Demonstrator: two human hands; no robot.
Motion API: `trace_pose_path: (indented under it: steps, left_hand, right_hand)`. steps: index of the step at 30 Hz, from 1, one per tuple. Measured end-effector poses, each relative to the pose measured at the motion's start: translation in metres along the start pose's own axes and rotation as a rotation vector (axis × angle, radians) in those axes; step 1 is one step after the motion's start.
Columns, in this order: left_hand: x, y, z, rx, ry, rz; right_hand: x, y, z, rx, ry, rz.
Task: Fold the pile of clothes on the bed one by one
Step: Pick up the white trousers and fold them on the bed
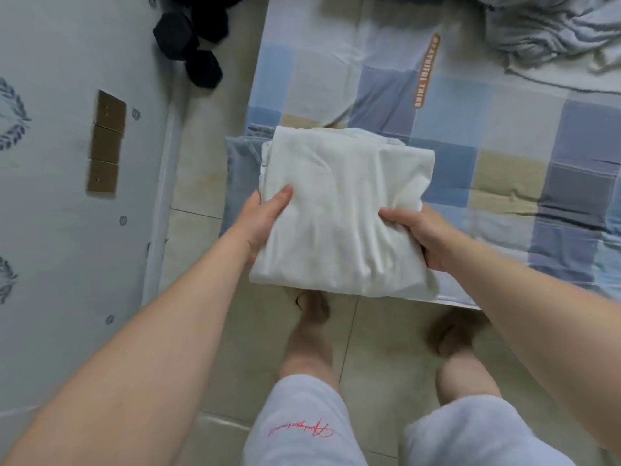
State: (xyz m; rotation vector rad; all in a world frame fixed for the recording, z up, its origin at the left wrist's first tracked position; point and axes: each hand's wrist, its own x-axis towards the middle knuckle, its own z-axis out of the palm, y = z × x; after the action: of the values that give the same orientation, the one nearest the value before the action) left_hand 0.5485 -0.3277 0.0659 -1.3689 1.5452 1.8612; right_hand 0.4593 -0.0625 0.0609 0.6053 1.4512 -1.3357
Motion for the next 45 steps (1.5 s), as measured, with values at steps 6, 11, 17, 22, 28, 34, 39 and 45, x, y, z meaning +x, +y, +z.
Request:
trace_pose_path:
  steps: [6, 11, 17, 22, 28, 34, 39, 45]
  left_hand:
    - [0.071, -0.004, -0.087, 0.254, 0.127, 0.146]
    - [0.119, -0.018, -0.101, 0.43, 0.147, 0.147]
    - [0.115, -0.021, -0.093, 0.372, 0.186, 0.215]
    - [0.093, -0.02, -0.081, 0.868, 0.457, 0.515]
    - [0.111, -0.031, -0.068, 1.396, 0.108, 0.881]
    - [0.161, -0.047, -0.078, 1.592, -0.038, 0.734]
    - [0.175, -0.053, -0.07, 1.65, -0.007, 0.66]
    - [0.14, -0.015, -0.045, 1.573, -0.081, 0.327]
  right_hand:
    - [0.065, 0.015, 0.096, 0.021, 0.055, -0.002]
    - [0.106, 0.019, 0.119, 0.059, 0.176, -0.017]
    - [0.109, 0.016, 0.111, -0.054, 0.293, -0.162]
    - [0.103, 0.014, 0.106, -0.656, 0.545, -0.201]
    - [0.099, 0.028, 0.126, -1.538, 0.349, -0.633]
    - [0.157, 0.043, 0.135, -1.641, 0.225, -0.446]
    - [0.185, 0.045, 0.133, -1.612, 0.149, -0.375]
    - [0.151, 0.004, 0.126, -1.526, -0.048, -0.262]
